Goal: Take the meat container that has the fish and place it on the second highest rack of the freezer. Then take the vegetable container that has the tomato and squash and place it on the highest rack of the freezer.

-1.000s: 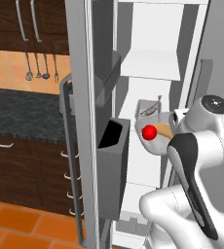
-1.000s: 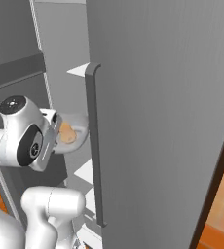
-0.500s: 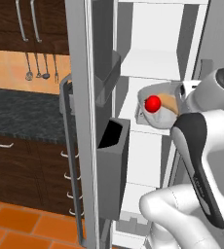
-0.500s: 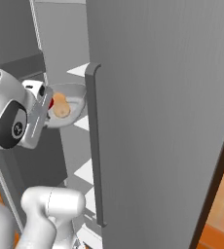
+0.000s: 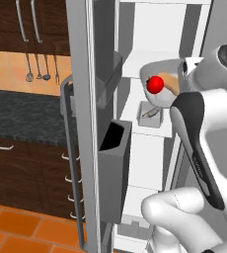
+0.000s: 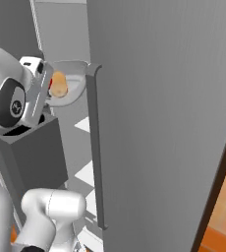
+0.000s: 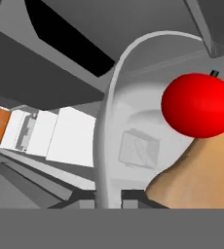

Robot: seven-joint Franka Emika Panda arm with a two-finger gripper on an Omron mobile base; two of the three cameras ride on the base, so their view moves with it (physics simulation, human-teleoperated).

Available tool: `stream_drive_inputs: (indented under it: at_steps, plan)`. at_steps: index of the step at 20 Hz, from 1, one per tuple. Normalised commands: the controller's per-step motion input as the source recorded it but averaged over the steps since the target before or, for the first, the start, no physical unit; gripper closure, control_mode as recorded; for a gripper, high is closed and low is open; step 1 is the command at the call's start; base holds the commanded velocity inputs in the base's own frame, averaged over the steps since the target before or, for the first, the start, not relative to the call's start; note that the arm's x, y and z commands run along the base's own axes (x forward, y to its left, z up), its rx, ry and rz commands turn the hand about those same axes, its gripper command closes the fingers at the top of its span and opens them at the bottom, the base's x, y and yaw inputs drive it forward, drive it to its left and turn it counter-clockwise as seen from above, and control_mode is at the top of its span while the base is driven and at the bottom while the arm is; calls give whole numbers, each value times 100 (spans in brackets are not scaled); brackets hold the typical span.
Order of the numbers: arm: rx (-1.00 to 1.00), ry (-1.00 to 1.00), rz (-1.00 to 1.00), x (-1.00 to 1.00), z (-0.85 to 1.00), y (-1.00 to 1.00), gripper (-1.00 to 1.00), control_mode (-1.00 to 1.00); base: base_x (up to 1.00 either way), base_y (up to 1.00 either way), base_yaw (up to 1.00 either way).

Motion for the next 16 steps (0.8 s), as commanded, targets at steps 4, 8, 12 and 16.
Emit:
stream_drive_inputs:
  at_steps: [4, 8, 12, 16]
  plan:
    - [0, -23, -1, 7, 30, 0, 100, -100, 0, 0, 0]
    - [0, -3, -3, 64, 19, 8, 100, -100, 0, 0, 0]
    - [0, 0, -6, 75, 15, 2, 100, -100, 0, 0, 0]
    - [0, 18, -9, 73, 27, -3, 100, -100, 0, 0, 0]
